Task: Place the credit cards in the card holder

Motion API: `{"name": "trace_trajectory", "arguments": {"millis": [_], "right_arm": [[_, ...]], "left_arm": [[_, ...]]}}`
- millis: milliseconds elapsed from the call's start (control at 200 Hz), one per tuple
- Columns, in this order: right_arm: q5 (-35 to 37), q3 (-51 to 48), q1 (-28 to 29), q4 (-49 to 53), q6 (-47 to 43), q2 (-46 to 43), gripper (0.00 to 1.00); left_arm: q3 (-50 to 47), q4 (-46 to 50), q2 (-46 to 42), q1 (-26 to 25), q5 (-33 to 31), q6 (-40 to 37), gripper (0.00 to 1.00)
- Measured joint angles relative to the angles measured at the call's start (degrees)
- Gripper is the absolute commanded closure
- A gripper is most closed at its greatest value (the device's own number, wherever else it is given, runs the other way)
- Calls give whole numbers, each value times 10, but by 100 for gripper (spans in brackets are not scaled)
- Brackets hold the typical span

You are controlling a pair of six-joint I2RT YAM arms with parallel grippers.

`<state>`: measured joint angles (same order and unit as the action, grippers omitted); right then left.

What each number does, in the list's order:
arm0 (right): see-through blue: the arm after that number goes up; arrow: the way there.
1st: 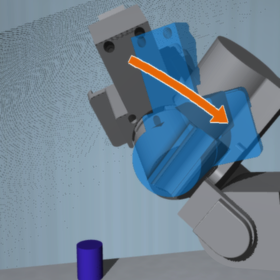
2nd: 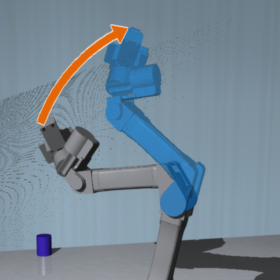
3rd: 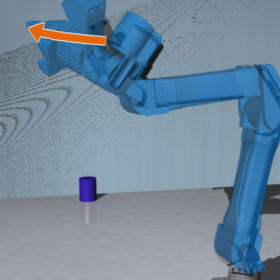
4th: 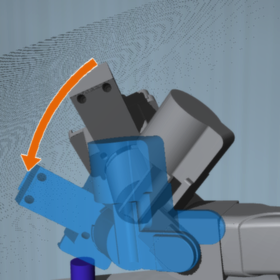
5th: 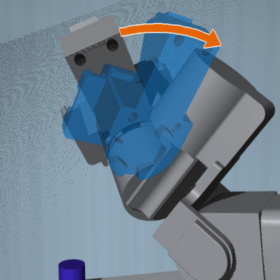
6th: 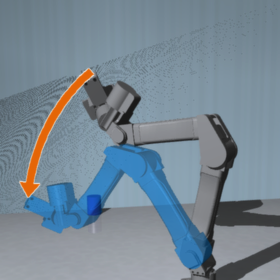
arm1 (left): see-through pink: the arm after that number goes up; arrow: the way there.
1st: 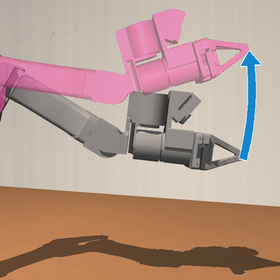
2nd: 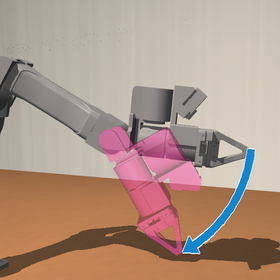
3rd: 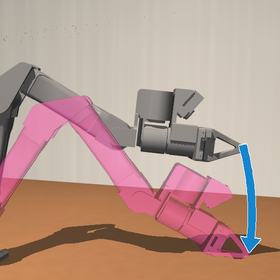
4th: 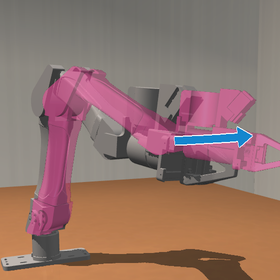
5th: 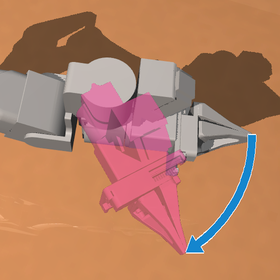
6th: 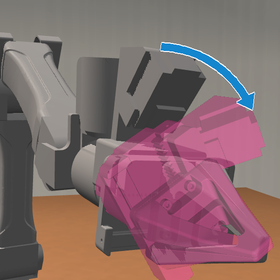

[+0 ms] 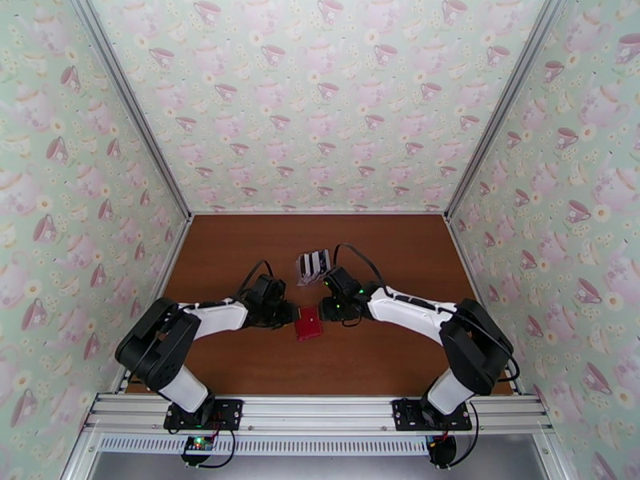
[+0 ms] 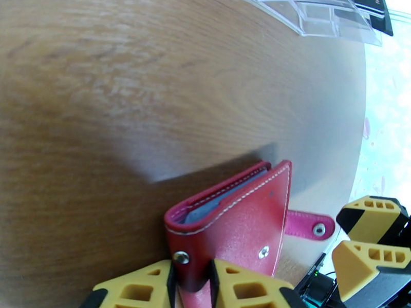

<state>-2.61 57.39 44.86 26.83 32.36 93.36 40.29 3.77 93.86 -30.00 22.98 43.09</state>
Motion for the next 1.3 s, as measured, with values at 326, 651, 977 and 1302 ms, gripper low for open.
{"name": "trace_trajectory", "arguments": {"millis": [326, 651, 977, 1302], "right_arm": [[-22, -24, -4, -28, 13, -21, 70], [-28, -38, -13, -38, 33, -32, 73], [-28, -38, -14, -41, 35, -32, 76], [-41, -39, -26, -54, 41, -32, 76]], "left_arm": [[37, 20, 25, 0, -10, -17, 76], [37, 27, 8, -1, -9, -22, 60], [21, 29, -11, -23, -9, -21, 61], [5, 9, -3, -38, -8, -13, 64]]}}
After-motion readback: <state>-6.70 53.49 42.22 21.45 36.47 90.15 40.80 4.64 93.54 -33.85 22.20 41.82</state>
